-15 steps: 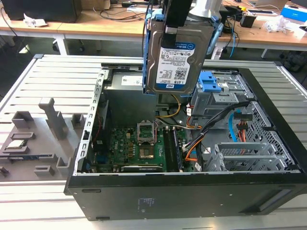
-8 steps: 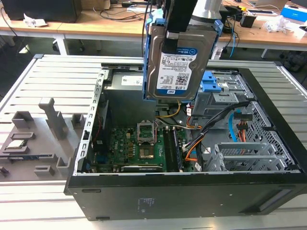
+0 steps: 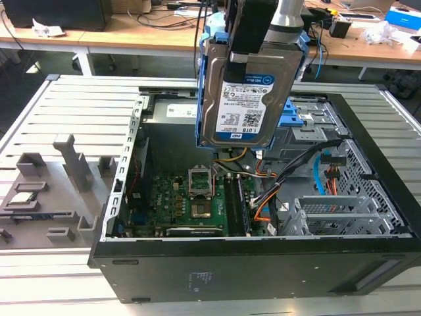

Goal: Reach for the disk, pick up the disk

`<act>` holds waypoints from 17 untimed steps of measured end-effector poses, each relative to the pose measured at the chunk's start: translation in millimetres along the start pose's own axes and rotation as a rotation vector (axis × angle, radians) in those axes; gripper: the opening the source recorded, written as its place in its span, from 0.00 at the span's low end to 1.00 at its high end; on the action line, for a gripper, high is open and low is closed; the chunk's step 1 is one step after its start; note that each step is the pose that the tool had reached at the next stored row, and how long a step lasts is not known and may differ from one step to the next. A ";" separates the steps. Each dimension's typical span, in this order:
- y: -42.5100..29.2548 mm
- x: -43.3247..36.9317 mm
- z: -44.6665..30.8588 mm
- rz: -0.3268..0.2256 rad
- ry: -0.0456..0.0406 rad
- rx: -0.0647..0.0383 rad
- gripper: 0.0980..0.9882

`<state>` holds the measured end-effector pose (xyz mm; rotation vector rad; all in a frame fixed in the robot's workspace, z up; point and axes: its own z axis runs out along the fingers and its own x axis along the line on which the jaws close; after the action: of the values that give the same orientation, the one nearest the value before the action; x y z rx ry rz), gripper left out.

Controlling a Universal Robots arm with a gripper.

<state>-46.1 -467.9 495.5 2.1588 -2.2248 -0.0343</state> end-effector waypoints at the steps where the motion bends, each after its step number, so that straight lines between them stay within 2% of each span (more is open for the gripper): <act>1: -0.1 2.2 0.0 0.000 0.0000 0.000 0.30; 8: -0.5 17.4 0.2 0.000 0.0000 0.000 0.30; 10: -0.8 25.3 0.3 0.000 0.0000 0.000 0.30; 13: -1.0 32.9 0.4 0.000 0.0001 0.000 0.30; 17: -1.2 39.5 0.5 0.000 0.0001 0.000 0.30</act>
<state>-46.1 -507.4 495.5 2.1588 -2.2247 -0.0343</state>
